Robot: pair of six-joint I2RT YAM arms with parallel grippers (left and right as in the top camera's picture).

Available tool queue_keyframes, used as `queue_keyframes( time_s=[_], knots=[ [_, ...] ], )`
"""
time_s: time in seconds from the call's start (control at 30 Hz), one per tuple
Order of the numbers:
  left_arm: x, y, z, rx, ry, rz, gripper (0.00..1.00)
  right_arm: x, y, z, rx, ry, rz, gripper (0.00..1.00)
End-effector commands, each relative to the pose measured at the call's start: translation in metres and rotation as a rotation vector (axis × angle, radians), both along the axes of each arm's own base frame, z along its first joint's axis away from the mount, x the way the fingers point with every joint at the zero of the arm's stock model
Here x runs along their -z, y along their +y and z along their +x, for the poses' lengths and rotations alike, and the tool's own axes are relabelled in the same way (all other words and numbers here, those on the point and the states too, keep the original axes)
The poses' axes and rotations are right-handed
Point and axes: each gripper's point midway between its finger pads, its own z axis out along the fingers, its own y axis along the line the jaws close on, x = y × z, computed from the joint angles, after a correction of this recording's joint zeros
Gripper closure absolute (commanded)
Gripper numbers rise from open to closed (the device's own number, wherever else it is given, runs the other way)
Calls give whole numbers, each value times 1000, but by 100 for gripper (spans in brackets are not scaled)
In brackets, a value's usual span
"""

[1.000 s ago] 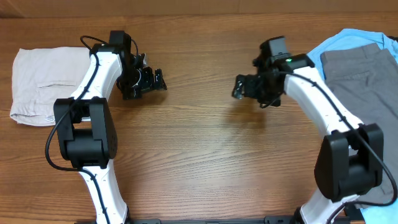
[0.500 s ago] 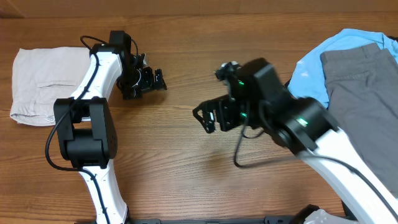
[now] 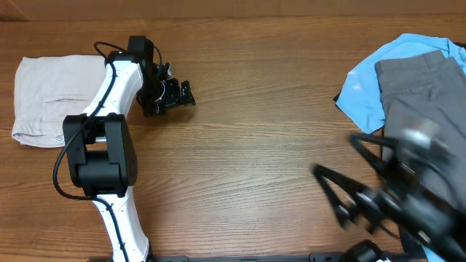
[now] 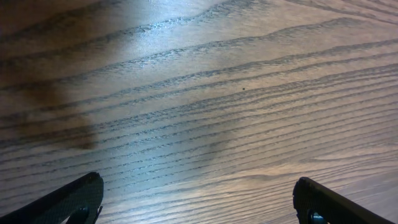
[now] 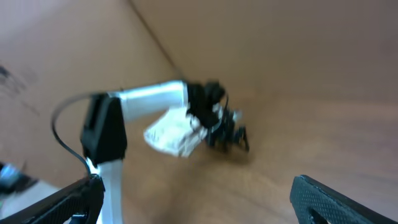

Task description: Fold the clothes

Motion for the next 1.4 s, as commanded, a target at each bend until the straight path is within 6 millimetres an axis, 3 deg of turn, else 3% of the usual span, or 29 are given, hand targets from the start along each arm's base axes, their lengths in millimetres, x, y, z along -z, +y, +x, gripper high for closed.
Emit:
queue_keyframes(
  time_s=[0.0, 0.2, 0.47, 0.73, 1.03, 1.37],
  knots=[
    [0, -2, 4, -15, 2, -11, 0, -21, -27, -26, 65, -101, 49, 0],
    [0, -2, 4, -15, 2, -11, 0, -24, -58, -62, 172, -182, 78, 0],
    [0, -2, 4, -15, 1, -11, 0, 20, -78, -94, 284, -93, 28, 0],
    [0, -2, 4, -15, 1, -11, 0, 37, -96, -108, 429, -135, 30, 0],
    [0, -2, 4, -15, 2, -11, 0, 56, -100, -110, 505, -160, 35, 0],
    [0, -2, 4, -15, 1, -11, 0, 86, -105, -67, 586, -225, 48, 0]
  ],
)
